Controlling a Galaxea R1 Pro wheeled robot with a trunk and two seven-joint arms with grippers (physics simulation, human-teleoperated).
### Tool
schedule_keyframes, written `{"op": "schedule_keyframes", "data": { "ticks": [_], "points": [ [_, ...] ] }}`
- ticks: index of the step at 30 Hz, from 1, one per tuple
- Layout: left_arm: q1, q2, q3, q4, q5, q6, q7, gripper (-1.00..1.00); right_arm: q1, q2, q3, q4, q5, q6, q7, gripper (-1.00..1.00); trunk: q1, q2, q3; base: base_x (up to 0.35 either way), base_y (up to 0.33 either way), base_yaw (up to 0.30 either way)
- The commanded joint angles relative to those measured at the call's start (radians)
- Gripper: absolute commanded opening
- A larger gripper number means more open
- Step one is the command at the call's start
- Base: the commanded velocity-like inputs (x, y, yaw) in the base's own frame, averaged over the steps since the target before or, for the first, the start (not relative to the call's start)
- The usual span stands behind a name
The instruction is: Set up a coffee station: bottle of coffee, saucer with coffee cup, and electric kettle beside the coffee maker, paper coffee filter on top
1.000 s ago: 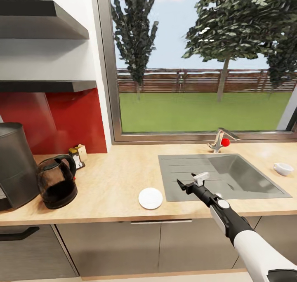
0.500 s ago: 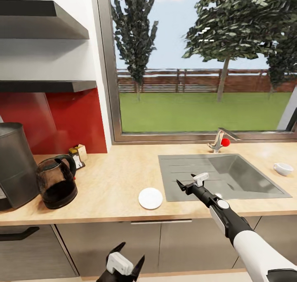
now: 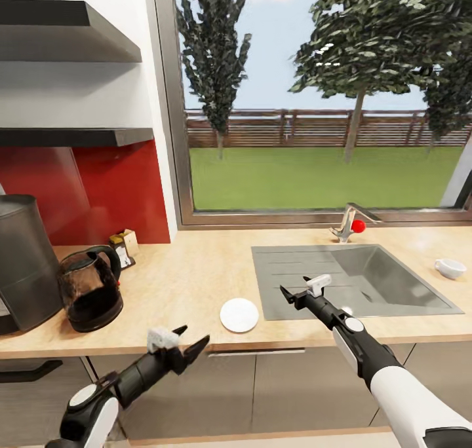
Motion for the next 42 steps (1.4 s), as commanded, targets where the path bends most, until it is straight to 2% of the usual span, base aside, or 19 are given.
{"op": "schedule_keyframes", "data": {
  "ticks": [1, 3, 8, 11, 14, 16, 18, 19, 20, 21, 24, 25, 26, 28, 29, 31, 32, 34, 42],
  "points": [
    [-0.070, 0.001, 0.042, -0.001, 0.011, 0.089, -0.001, 1.00, -0.001, -0.001, 0.006, 0.001, -0.008, -0.003, 0.001, 1.00, 0.000, -0.002, -0.002, 0.000, 0.000, 0.000],
    [-0.137, 0.001, 0.061, -0.001, 0.011, 0.161, -0.001, 1.00, -0.001, -0.001, 0.006, 0.002, -0.008, -0.002, 0.001, 1.00, 0.000, -0.002, -0.002, 0.000, 0.000, 0.000],
    [-0.262, 0.000, 0.071, -0.001, 0.010, 0.297, 0.000, 1.00, -0.001, -0.001, 0.006, 0.002, -0.008, -0.001, -0.001, 1.00, 0.000, -0.002, -0.002, 0.000, 0.000, 0.000],
    [-0.313, -0.001, 0.082, 0.000, 0.008, 0.343, 0.004, 1.00, -0.001, -0.001, 0.006, 0.002, -0.008, 0.000, -0.007, 1.00, 0.000, -0.002, -0.002, 0.000, 0.000, 0.000],
    [-0.376, -0.002, 0.119, 0.009, 0.002, 0.401, 0.013, 1.00, -0.001, -0.001, 0.006, 0.003, -0.008, 0.002, -0.025, 1.00, 0.000, -0.002, -0.002, 0.000, 0.000, 0.000],
    [-0.417, -0.002, 0.149, 0.023, -0.002, 0.454, 0.037, 1.00, -0.001, 0.000, 0.007, 0.003, -0.008, 0.006, -0.040, 1.00, 0.000, -0.002, -0.002, 0.000, 0.000, 0.000],
    [-0.479, -0.002, 0.175, 0.069, -0.004, 0.545, 0.107, 1.00, -0.001, 0.011, 0.007, 0.000, -0.009, 0.040, -0.058, 1.00, 0.000, -0.002, -0.002, 0.000, 0.000, 0.000],
    [-0.513, -0.002, 0.181, 0.100, -0.004, 0.582, 0.152, 1.00, -0.001, 0.021, 0.007, -0.002, -0.009, 0.076, -0.063, 1.00, 0.000, -0.002, -0.002, 0.000, 0.000, 0.000],
    [-0.598, -0.007, 0.187, 0.230, -0.003, 0.631, 0.270, 1.00, -0.001, 0.052, 0.005, -0.009, -0.011, 0.237, -0.075, 1.00, 0.000, -0.002, -0.002, 0.000, 0.000, 0.000],
    [-0.619, -0.009, 0.187, 0.283, -0.003, 0.637, 0.296, 1.00, -0.001, 0.060, 0.004, -0.016, -0.011, 0.291, -0.088, 1.00, 0.000, -0.002, -0.002, 0.000, 0.000, 0.000],
    [-0.659, -0.011, 0.174, 0.415, -0.003, 0.644, 0.329, 1.00, -0.001, 0.074, 0.005, -0.073, -0.011, 0.413, -0.154, 1.00, 0.000, -0.002, -0.002, 0.000, 0.000, 0.000],
    [-0.672, -0.013, 0.156, 0.479, -0.003, 0.645, 0.338, 1.00, -0.001, 0.080, 0.005, -0.125, -0.010, 0.494, -0.203, 1.00, 0.000, -0.002, -0.002, 0.000, 0.000, 0.000],
    [-0.680, -0.015, 0.122, 0.542, -0.003, 0.645, 0.344, 1.00, -0.001, 0.084, 0.005, -0.202, -0.011, 0.625, -0.252, 1.00, 0.000, -0.002, -0.002, 0.000, 0.000, 0.000],
    [-0.683, -0.016, 0.095, 0.577, -0.003, 0.644, 0.346, 1.00, -0.001, 0.086, 0.004, -0.259, -0.012, 0.732, -0.271, 1.00, 0.000, -0.002, -0.002, 0.000, 0.000, 0.000],
    [-0.685, -0.018, 0.071, 0.606, -0.003, 0.644, 0.347, 1.00, -0.001, 0.087, 0.004, -0.308, -0.014, 0.831, -0.281, 1.00, 0.000, -0.002, -0.002, 0.000, 0.000, 0.000],
    [-0.686, -0.020, 0.059, 0.621, -0.003, 0.645, 0.348, 1.00, -0.001, 0.088, 0.004, -0.336, -0.015, 0.886, -0.284, 1.00, 0.000, -0.002, -0.002, 0.000, 0.000, 0.000],
    [-0.687, -0.026, 0.049, 0.632, -0.003, 0.645, 0.347, 1.00, -0.001, 0.093, 0.004, -0.376, -0.017, 0.944, -0.288, 1.00, 0.000, -0.002, -0.002, 0.000, 0.000, 0.000],
    [-0.687, -0.031, 0.042, 0.634, -0.002, 0.645, 0.347, 1.00, -0.001, 0.106, 0.004, -0.408, -0.015, 0.977, -0.290, 1.00, 0.000, -0.002, -0.002, 0.000, 0.000, 0.000],
    [-0.673, -0.038, 0.004, 0.629, -0.007, 0.640, 0.353, 1.00, 0.005, 0.132, 0.000, -0.430, -0.017, 1.013, -0.293, 1.00, 0.000, -0.002, -0.002, 0.004, -0.001, 0.000]
  ]
}}
